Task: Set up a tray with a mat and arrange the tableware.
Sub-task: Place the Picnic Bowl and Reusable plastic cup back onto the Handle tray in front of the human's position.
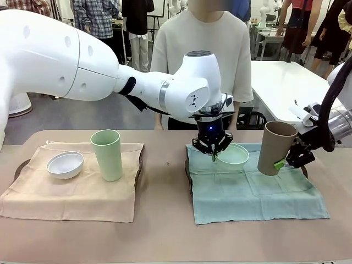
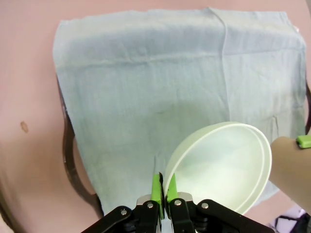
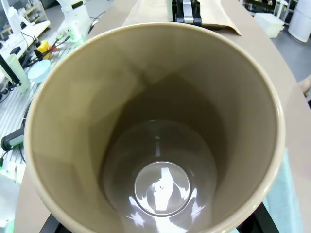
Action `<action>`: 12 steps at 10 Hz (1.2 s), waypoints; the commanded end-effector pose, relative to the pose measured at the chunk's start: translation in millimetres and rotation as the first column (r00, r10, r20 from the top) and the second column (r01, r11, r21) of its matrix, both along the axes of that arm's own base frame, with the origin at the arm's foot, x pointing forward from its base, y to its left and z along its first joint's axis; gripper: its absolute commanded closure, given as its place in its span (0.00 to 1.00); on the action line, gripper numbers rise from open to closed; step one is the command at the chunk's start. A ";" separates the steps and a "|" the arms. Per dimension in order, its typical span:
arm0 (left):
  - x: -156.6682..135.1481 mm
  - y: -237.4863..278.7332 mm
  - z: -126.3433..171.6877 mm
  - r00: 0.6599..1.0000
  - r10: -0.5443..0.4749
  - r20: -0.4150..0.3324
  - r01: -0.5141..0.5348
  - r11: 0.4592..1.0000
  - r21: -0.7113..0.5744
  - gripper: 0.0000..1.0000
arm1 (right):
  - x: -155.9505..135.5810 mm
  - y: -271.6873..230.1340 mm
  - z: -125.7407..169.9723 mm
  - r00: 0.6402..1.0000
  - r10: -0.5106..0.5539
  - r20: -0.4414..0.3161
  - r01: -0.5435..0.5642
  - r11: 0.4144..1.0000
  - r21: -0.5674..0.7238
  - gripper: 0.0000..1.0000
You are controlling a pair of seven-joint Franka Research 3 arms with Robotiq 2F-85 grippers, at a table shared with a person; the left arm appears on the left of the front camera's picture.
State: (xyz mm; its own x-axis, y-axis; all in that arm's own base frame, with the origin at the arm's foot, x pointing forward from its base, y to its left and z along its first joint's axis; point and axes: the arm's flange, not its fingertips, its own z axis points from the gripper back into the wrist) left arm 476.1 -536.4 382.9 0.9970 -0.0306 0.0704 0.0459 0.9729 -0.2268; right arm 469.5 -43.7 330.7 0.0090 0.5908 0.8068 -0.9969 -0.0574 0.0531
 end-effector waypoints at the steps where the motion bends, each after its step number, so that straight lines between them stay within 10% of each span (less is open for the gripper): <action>1: 5.0 -3.6 -8.2 1.000 -0.008 -0.011 0.008 1.000 -0.008 0.96 | 15.2 -4.4 -5.8 1.000 -0.023 -0.021 0.024 0.999 0.041 0.19; 12: 18.6 -9.8 -31.1 1.000 0.002 -0.018 -0.002 1.000 0.002 0.96 | 23.5 2.2 -43.5 1.000 -0.012 -0.027 0.013 0.999 0.042 0.19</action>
State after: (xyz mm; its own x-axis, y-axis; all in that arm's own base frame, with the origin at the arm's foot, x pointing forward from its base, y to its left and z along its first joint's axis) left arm 491.8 -543.1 350.6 0.9980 -0.0224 0.0583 0.0348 0.9748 -0.2204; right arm 486.2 -41.2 292.2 0.0524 0.5719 0.8187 -0.9929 -0.0580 0.1040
